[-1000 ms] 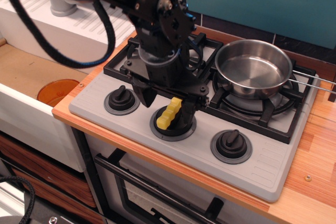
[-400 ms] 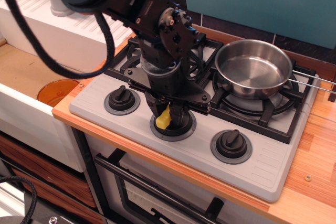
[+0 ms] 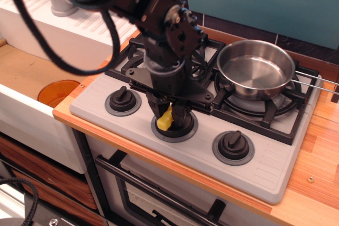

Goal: Put fry in pot or pan an put pot or pan on stove

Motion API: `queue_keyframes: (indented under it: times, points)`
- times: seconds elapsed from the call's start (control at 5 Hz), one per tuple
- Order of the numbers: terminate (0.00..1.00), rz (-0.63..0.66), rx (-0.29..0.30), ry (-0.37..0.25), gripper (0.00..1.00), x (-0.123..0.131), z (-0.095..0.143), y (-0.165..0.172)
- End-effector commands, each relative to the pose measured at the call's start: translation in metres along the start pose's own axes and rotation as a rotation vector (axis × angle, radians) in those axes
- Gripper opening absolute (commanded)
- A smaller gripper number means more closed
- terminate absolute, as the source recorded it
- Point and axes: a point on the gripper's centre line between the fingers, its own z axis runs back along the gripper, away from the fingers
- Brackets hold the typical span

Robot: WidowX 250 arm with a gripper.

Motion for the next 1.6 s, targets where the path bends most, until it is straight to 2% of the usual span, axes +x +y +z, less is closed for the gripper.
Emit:
queue_keyframes:
  times: [0.0,0.4,1.4]
  points:
    - [0.00,0.080,0.019,0.040,0.00,0.022,0.051,-0.018]
    - [0.00,0.150,0.026,0.065,0.00,0.037,0.064,-0.041]
    - [0.00,0.209,0.006,0.052,0.00,0.101,0.055,-0.076]
